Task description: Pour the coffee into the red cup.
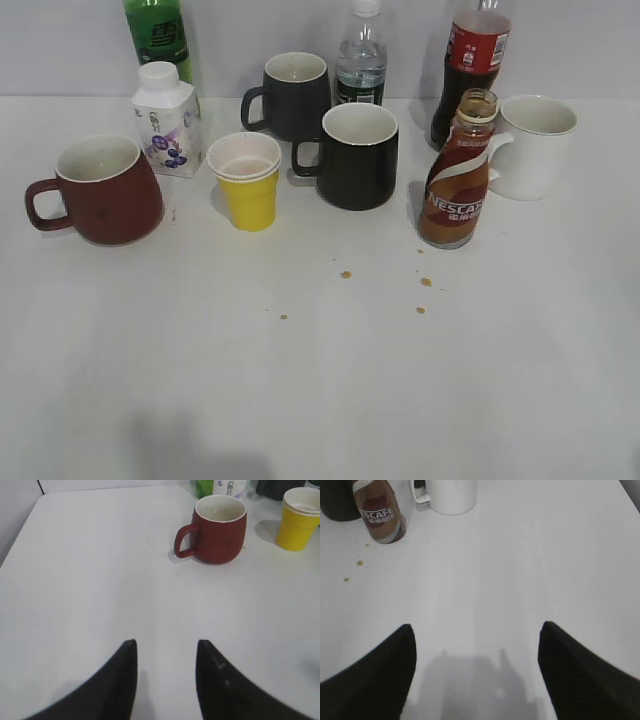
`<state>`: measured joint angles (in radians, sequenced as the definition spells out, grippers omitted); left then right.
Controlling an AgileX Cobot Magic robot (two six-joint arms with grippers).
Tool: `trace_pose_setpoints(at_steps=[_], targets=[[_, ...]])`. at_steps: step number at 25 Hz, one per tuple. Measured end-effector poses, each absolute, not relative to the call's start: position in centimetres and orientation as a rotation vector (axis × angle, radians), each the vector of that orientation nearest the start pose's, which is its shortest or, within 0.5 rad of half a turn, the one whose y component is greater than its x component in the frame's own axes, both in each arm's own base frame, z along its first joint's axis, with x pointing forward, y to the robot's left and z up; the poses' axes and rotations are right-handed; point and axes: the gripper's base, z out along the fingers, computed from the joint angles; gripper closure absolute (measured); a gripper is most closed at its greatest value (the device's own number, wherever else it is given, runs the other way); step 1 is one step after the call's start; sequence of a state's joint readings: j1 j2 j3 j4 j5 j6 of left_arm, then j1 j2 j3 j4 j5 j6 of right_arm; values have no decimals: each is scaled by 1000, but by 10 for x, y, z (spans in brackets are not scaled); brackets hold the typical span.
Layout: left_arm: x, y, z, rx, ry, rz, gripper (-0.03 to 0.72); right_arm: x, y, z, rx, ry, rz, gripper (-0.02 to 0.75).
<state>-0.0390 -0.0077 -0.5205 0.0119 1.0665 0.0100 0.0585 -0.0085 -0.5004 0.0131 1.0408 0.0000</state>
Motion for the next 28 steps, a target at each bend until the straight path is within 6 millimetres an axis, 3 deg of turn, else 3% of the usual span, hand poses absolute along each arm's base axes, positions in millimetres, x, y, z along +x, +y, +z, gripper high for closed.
trace_pose_setpoints(at_steps=[4, 8, 13, 19, 22, 28], targets=[[-9, 1, 284, 49, 2010, -10, 387, -6, 1, 279, -60, 2015, 53, 172], [1, 0, 304, 45, 1851, -20, 404, -4, 1, 291, -56, 1927, 57, 172], [29, -1, 314, 40, 1649, -22, 408, 24, 4, 307, -56, 1800, 78, 172], [81, -3, 292, 2, 1500, -61, 409, 73, 18, 314, -188, 1780, 164, 172], [107, -4, 278, -8, 1602, -62, 409, 92, 24, 317, -228, 1749, 193, 172], [148, -9, 253, -2, 1762, -82, 402, 131, 44, 304, -352, 1808, 227, 172]])
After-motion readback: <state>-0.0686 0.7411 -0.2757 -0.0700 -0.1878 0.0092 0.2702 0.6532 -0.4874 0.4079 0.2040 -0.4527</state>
